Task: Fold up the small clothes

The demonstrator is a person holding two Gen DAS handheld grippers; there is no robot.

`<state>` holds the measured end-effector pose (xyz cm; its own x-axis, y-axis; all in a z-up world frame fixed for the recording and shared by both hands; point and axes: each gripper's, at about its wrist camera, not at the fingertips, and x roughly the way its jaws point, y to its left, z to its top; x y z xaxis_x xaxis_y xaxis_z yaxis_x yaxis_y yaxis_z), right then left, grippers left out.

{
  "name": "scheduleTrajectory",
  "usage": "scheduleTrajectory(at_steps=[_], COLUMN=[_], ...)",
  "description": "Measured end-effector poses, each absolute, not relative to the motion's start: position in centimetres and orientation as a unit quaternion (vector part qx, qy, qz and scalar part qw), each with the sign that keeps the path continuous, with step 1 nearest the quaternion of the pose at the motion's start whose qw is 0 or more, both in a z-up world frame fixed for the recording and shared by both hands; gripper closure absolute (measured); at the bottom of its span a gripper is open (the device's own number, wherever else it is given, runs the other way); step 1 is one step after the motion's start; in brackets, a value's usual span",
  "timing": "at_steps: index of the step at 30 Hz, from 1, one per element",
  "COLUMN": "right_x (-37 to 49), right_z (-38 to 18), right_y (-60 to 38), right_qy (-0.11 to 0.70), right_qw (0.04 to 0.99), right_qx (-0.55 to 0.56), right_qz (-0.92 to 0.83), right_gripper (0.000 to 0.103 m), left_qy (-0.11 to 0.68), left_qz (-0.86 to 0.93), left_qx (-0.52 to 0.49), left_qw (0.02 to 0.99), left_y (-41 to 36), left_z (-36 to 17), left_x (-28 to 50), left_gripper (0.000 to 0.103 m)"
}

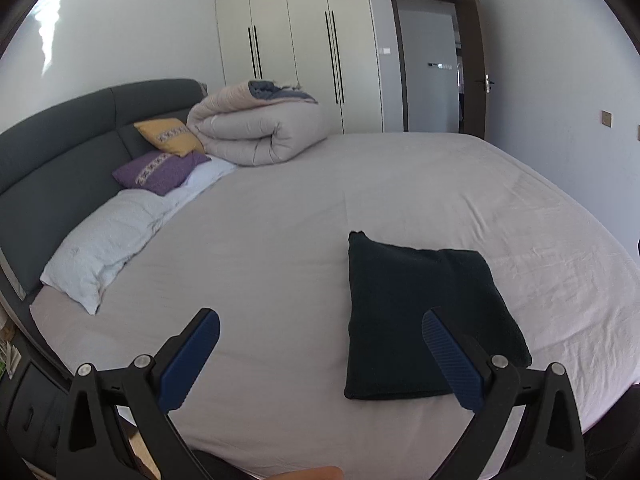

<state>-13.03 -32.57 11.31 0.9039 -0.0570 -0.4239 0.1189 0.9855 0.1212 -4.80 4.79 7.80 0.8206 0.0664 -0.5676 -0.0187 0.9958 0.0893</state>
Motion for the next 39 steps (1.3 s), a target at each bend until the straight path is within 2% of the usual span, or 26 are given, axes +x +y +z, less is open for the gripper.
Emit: scheduleTrajectory(at_steps=[6, 15, 39], right_x=[-10.0, -8.2, -8.5], right_z=[7.0, 1.0, 1.7], right_y=[-30.6, -28.4, -26.8], right_qy=[0.294, 0.368, 0.387], right_qw=[0.953, 0.925, 0.919], right_qx=[0.064, 0.082, 0.067], right_qz=[-0.041, -0.045, -0.048], right_gripper=[0.0, 0.0, 0.0], left_qy=[0.35, 0.371, 0.395], left_qz=[-0.001, -0.022, -0.035], left_qx=[0.006, 0.019, -0.003], left_qw=[0.937, 0.928, 0.918], left_y=[5.3, 4.3, 4.9], left_z=[5.6, 4.2, 3.3], left_x=[-4.2, -4.1, -3.7], left_gripper=[0.0, 0.0, 0.0])
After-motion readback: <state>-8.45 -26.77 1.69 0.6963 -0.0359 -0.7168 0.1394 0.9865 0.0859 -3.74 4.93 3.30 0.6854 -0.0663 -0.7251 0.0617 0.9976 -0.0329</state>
